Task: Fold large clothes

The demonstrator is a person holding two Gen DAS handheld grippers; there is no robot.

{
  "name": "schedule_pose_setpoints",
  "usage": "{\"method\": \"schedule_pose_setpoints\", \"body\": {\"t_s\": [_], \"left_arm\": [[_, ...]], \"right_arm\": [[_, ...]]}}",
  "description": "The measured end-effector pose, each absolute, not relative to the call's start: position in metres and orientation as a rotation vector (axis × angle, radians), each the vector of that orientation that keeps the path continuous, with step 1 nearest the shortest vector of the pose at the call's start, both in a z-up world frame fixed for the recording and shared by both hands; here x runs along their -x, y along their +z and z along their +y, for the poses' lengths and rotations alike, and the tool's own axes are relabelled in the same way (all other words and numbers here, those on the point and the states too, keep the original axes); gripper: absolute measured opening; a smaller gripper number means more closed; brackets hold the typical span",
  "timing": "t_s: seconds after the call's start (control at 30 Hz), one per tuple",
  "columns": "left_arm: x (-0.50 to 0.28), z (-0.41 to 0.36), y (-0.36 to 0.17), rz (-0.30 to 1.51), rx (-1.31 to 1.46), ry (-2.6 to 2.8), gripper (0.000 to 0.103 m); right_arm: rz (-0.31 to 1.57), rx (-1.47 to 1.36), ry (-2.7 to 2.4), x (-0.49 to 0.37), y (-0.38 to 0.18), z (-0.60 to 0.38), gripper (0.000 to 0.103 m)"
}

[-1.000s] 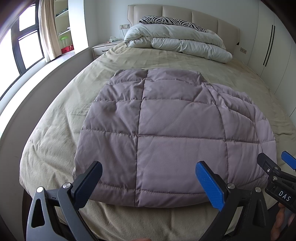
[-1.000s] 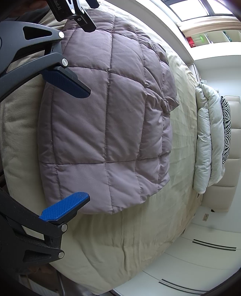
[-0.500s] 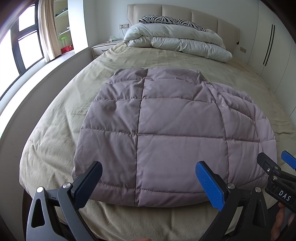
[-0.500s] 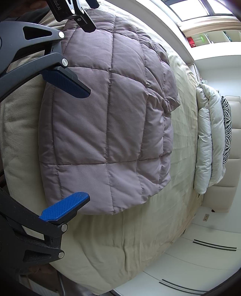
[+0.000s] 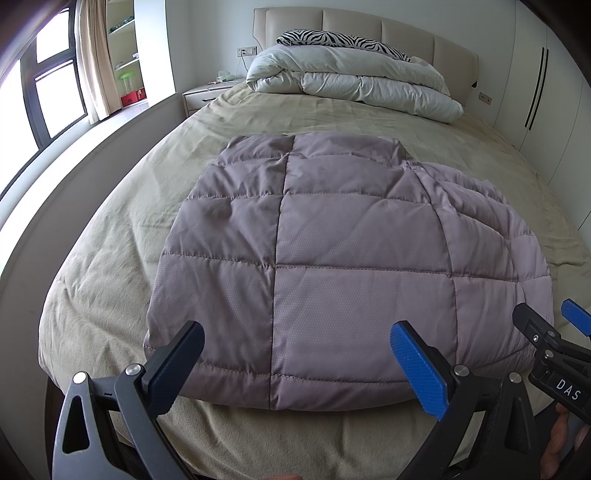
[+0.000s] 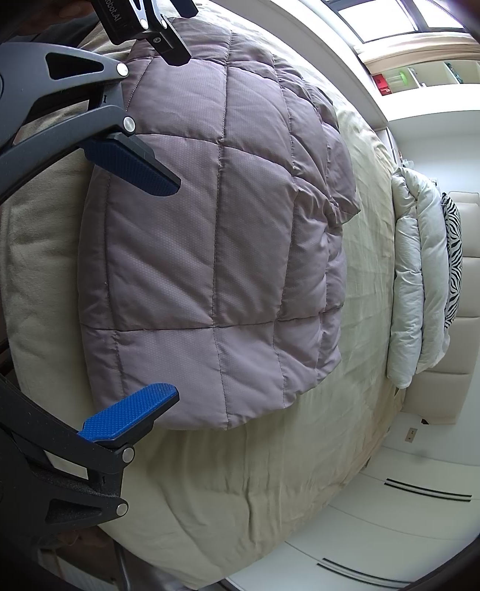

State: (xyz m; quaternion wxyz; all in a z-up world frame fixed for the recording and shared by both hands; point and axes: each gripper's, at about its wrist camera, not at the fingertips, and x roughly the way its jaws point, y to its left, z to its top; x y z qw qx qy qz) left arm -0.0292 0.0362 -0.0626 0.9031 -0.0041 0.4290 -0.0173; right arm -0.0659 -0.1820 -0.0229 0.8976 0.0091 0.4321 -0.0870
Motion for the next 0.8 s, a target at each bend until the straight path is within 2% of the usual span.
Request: {"method": "schedule_pose_setpoints", "body": {"t_s": [0.8], "left_arm": [[0.0335, 0.0375, -0.0658, 0.878, 0.006, -0.036, 0.103]], "right_arm": [[0.908, -0.015, -0.167, 0.0640, -0.0262, -0.1850, 0.103]]}}
